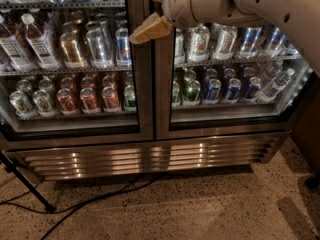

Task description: Open left fridge door

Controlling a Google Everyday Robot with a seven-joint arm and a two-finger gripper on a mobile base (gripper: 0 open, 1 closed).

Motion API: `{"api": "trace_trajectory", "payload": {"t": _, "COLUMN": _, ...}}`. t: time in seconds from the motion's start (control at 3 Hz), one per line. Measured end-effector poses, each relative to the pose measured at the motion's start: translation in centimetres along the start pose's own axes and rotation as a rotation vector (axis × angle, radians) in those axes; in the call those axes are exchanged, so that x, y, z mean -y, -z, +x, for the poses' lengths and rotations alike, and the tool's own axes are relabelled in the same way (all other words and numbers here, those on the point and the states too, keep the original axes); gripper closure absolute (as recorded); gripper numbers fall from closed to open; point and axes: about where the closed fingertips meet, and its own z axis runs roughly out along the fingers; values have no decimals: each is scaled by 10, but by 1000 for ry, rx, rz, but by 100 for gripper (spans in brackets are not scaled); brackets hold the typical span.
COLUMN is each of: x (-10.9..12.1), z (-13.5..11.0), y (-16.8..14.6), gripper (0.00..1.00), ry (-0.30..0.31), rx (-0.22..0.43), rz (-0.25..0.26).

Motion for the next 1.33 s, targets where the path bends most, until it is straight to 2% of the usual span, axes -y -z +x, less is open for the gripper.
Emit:
{"api": "trace_trajectory", "payload": {"t": 0.33, "x": 4, "z": 0, "y": -1, "gripper": 22, "ry": 3, "rx": 8, "rz": 7}}
{"api": "trace_trajectory", "payload": {"t": 1.33, "x": 6, "z": 0, "y": 3, "gripper": 27, "ry": 6, "rx": 15, "rz": 12}}
